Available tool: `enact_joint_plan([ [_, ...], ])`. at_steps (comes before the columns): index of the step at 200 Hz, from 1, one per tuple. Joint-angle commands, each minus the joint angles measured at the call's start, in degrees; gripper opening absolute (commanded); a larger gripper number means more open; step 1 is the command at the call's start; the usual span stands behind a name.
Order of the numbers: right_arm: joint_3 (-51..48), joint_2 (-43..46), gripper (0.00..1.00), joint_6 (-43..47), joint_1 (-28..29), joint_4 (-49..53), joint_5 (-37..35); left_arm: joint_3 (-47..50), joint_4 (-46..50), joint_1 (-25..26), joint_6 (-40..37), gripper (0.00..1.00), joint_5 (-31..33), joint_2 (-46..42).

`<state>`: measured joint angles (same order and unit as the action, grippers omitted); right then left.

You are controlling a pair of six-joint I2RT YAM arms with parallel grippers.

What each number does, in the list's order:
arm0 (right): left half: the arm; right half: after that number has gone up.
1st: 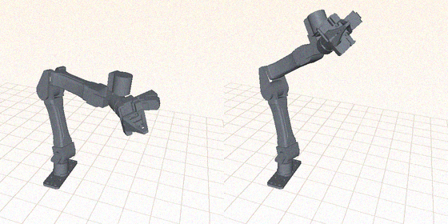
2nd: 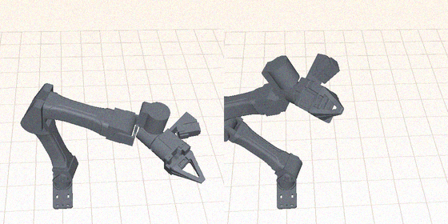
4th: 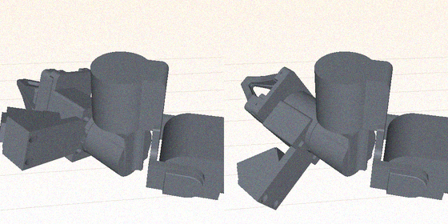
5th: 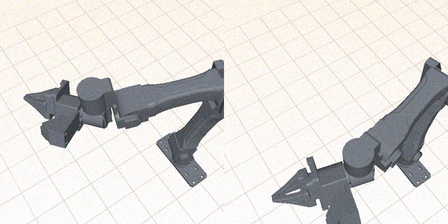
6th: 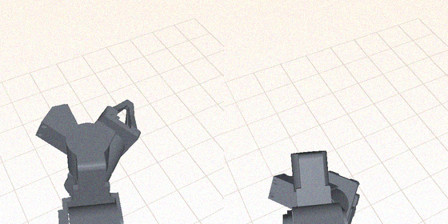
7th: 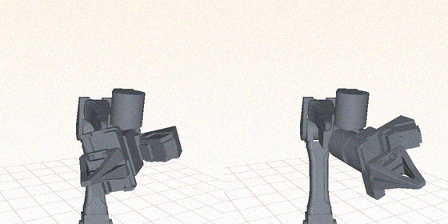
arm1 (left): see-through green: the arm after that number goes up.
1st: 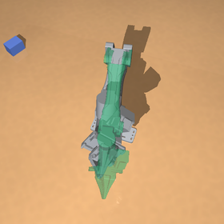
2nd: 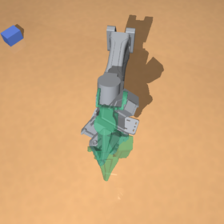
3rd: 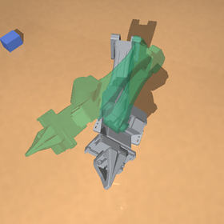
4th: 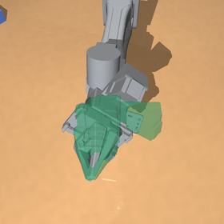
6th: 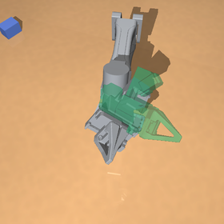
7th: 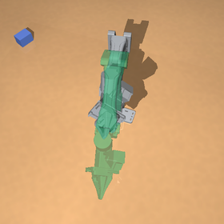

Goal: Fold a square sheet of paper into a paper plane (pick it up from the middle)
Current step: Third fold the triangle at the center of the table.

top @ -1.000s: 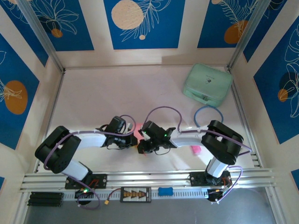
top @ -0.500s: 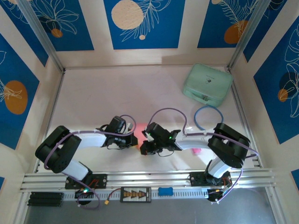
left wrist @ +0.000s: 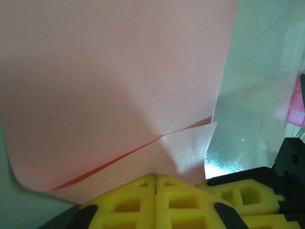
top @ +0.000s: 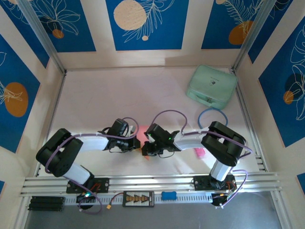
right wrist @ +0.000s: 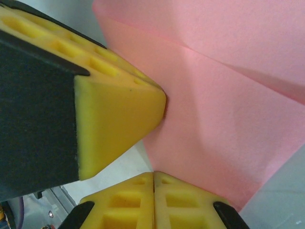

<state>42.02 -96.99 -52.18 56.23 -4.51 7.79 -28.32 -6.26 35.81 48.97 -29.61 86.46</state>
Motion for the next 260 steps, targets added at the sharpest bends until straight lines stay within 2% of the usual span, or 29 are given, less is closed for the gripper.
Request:
enact_joint_plan([
  [1, 1.3, 2.3, 0.09, -0.6, 0.4, 1.9, -0.5, 0.8, 2.2, 0.3, -1.6, 0.0, 2.6, 1.8],
  [54, 0.6, -1.7, 0.08, -1.6, 1.5, 0.3, 1.6, 1.1, 2.3, 0.3, -1.4, 0.0, 3.1, 1.7],
  [119, -6.3, 4.0, 0.06, -2.6, 4.0, 1.2, 1.5, 1.2, 2.8, 0.4, -1.0, 0.0, 4.5, 1.9],
  [178, -11.6, 7.2, 0.06, -5.1, 4.4, -2.5, 1.8, 1.4, 3.1, 0.3, -0.7, 0.0, 5.1, 1.3],
  [222, -10.1, 12.4, 0.05, -8.6, 3.7, -3.2, -1.7, 2.4, 1.1, 0.3, 0.7, 0.0, 5.6, 0.7],
  [260, -6.4, 8.8, 0.05, -9.8, 2.5, -3.8, -3.4, 3.1, 0.5, 0.3, 1.3, 0.0, 6.3, -0.2],
])
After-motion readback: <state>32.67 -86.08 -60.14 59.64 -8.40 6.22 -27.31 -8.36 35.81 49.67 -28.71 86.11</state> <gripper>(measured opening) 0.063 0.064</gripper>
